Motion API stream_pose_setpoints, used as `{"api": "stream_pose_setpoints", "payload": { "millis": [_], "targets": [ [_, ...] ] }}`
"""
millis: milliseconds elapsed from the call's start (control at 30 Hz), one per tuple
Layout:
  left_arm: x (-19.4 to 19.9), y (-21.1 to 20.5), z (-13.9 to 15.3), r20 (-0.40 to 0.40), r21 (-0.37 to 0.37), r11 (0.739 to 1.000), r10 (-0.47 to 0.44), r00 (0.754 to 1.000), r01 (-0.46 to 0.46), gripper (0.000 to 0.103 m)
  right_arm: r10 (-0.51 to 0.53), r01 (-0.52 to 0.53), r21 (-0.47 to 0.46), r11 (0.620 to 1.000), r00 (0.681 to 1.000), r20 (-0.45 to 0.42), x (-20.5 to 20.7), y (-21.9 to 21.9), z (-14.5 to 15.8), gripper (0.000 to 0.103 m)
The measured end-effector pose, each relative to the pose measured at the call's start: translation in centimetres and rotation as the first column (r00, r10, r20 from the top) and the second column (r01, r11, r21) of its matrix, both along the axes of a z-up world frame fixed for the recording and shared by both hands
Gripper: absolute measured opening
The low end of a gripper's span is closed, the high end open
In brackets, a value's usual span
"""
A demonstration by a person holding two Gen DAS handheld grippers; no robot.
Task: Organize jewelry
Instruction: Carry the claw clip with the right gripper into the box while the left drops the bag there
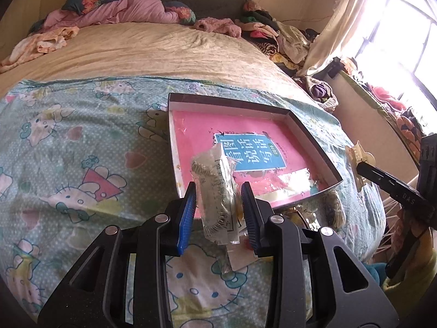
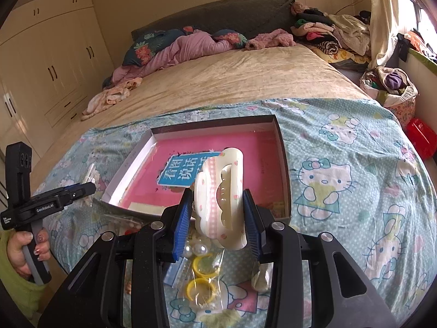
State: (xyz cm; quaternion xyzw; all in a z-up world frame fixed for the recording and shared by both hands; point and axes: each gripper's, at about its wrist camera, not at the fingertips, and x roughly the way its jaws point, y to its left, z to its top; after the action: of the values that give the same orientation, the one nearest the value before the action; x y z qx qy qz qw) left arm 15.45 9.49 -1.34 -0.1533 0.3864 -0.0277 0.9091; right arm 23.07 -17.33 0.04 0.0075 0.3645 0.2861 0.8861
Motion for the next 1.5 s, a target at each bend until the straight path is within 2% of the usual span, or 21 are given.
{"api": "stream_pose_setpoints", "payload": {
  "millis": [333,967,1500],
  "targets": [
    [3.2,-0.9,-0.4,0.005,-0.001,1.0,-0.003,1.0,0.003,0.025,-0.04,0.041,0.063,0.997,0.999,-0.012,3.3,1.0,0.3,0.035],
    [7.1,-2.4,-3.8,-0.071,0.038,0.999,-0.012,0.997,0.015,0.025,-0.076,0.075,-0.014,0.997,0.994,-0.074,6.1,1.4,-5.2,0.035],
    [7.3,-2.7,-4.6,-0.097,0.082,0.997,0.001,0.995,0.007,0.026,-0.073,0.07,-0.035,0.997,0.991,-0.109,6.2,1.4,-6.9,0.036]
  ]
}}
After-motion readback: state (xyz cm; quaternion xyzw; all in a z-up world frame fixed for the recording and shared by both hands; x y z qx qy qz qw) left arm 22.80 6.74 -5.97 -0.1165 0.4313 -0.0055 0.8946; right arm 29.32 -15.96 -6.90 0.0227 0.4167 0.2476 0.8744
